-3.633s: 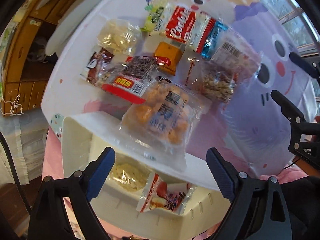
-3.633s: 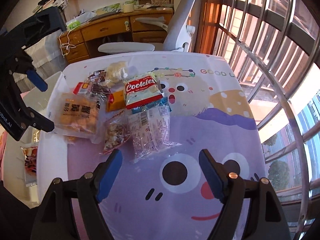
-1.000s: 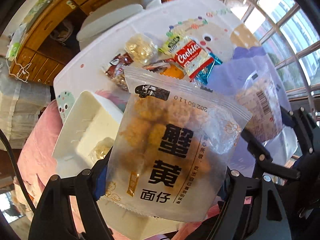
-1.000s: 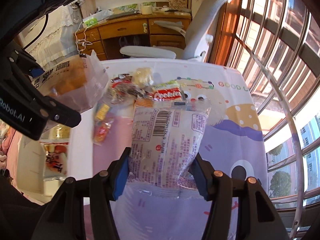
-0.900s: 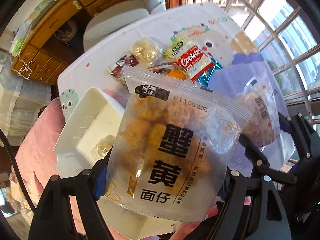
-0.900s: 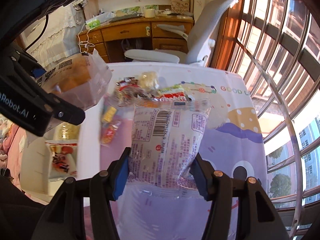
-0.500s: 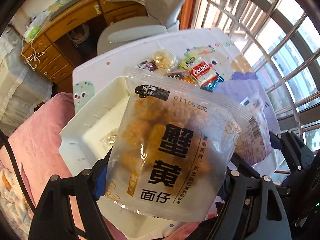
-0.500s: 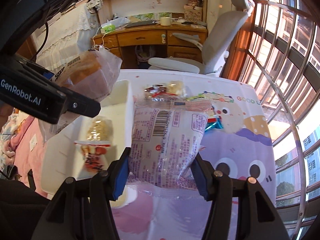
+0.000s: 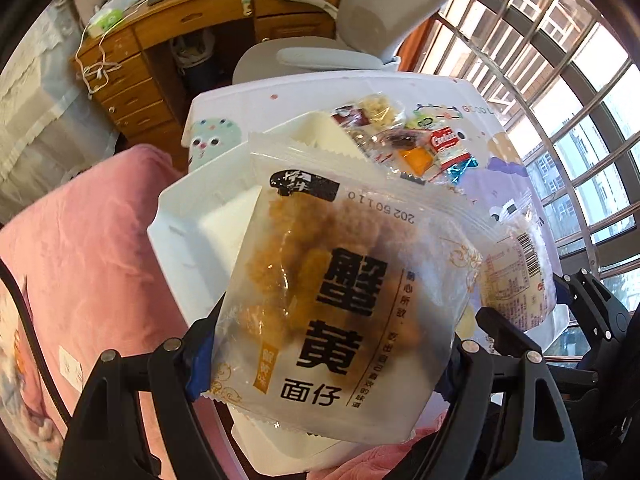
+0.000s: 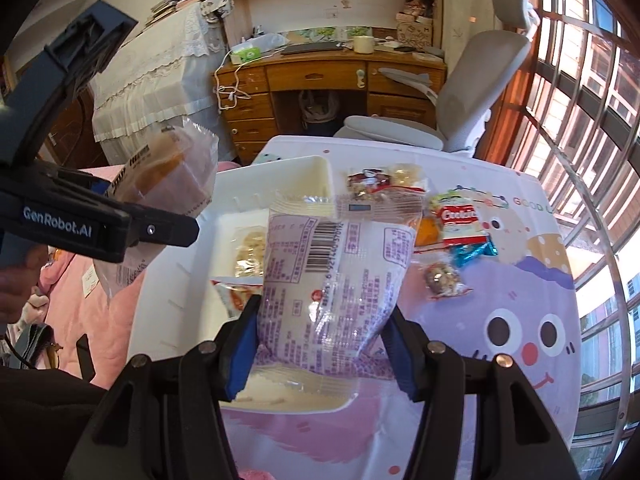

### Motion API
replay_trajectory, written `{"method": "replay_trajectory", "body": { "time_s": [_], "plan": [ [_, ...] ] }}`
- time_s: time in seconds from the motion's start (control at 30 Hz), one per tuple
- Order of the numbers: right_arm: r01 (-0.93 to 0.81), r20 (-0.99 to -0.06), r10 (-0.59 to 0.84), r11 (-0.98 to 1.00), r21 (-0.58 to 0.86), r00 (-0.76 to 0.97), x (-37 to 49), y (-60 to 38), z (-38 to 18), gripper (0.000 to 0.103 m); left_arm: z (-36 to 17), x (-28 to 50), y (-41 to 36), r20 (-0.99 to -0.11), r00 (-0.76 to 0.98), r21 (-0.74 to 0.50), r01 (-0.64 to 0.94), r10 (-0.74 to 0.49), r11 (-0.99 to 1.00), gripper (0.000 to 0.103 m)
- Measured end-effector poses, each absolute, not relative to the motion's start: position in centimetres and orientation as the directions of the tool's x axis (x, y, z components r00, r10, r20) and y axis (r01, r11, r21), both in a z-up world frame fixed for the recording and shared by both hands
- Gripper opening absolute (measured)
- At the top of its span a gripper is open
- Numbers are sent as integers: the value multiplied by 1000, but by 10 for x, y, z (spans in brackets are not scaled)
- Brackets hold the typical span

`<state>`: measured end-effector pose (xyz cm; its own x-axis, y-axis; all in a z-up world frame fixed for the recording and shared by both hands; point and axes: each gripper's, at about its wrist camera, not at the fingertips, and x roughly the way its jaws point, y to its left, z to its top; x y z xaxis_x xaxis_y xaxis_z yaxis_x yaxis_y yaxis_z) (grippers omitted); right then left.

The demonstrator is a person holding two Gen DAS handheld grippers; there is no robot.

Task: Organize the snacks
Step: 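Place the puff bag in the tray with the left gripper while the right places its bag, then withdraw both grippers from the tray back over the snack pile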

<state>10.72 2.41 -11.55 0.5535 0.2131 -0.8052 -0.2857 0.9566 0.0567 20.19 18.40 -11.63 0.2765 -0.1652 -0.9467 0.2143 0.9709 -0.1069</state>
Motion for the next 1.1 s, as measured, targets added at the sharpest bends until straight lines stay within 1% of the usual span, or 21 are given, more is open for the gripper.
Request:
{"method": "replay_trajectory", "body": {
  "time_s": [0.27, 0.33, 0.37, 0.43, 0.83, 1.0, 1.1],
  "plan": [
    [-306, -814, 208, 951, 39, 542, 99, 51, -120, 59, -137, 187, 212, -952, 249, -133, 193, -179, 972, 81],
    [-297, -824, 191, 955, 29, 534, 99, 54, -123, 61, -143, 183, 214, -956, 227, -146, 190, -188, 971, 84],
    [-287, -830, 176, 958, 19, 529, 100, 55, -125, 69, -146, 182, 215, -958, 215, -153, 188, -192, 970, 85],
    [-266, -842, 137, 964, -8, 522, 98, 57, -129, 78, -150, 181, 216, -959, 203, -158, 188, -196, 969, 87],
    [-242, -862, 111, 970, -14, 495, 75, 64, -133, 78, -138, 155, 211, -921, 265, -226, 239, -287, 945, 88],
    [-228, -870, 120, 974, 9, 479, 73, 59, -135, 78, -136, 141, 209, -918, 274, -232, 216, -287, 948, 88],
    [-209, -877, 130, 977, 34, 463, 73, 50, -136, 78, -142, 132, 203, -933, 244, -215, 211, -265, 953, 88]
  ]
}}
